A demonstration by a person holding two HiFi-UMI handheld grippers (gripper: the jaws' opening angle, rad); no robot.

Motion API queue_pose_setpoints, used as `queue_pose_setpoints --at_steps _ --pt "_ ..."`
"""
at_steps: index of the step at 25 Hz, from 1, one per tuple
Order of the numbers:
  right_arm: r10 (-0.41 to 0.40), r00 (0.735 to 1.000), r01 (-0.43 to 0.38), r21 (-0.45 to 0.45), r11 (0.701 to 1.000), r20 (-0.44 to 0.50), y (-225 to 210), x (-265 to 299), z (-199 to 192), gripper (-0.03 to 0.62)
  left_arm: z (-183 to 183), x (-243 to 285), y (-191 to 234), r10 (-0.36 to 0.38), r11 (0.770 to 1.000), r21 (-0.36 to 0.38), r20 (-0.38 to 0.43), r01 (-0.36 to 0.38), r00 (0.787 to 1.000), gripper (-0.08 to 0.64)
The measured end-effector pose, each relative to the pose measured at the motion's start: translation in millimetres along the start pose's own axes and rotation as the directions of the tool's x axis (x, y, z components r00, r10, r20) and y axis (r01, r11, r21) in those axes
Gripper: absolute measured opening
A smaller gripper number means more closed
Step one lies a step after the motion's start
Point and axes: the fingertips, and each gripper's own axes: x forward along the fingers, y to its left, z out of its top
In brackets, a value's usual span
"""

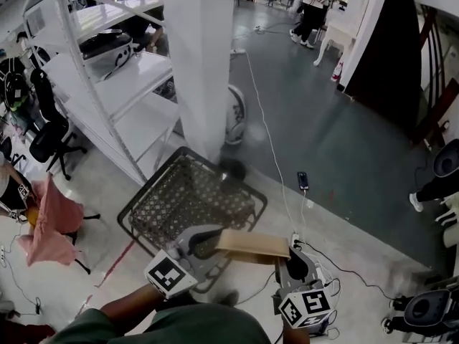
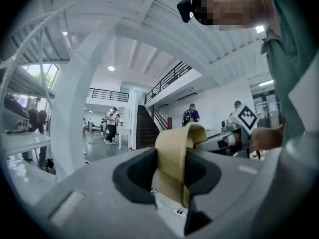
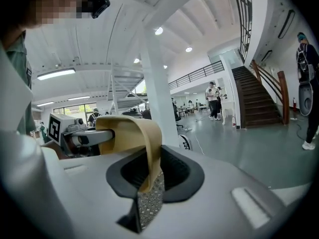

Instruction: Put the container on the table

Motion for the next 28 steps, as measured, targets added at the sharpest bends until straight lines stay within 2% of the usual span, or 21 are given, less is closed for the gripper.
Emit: queue_pose_setpoints --at_steps 6,10,14,17,28 --pt "0.081 0.997 -0.081 -0.018 0.997 0.004 14.9 8.3 5.5 0.052 5.8 -18.2 3.5 0.069 0.997 0.018 -0.011 -0.069 0.998 0.118" --pt "0.091 0.996 -0.091 -0.015 0.996 -0.002 23.3 25.2 1.7 0.052 -3.1 -28.8 17.1 0.084 0.996 0.011 -0.021 -0.084 0.996 0.120" --pt "0.064 0.998 -0.064 -0.020 0.998 0.016 37.6 51.4 8.8 0.052 1.4 -36.4 50.9 0.072 0.997 -0.019 0.012 -0.071 0.997 0.118" --pt "0.029 0.999 -0.029 -0.025 0.999 0.017 47.5 68.6 11.8 0.055 -0.4 -39.7 75.5 0.044 0.999 -0.015 0.020 -0.044 0.999 0.112" --pt "-0.099 0.995 0.100 -0.020 0.995 0.011 56.6 132.4 2.6 0.055 -29.5 -36.2 147.4 -0.050 0.997 -0.057 0.019 0.051 0.999 0.110"
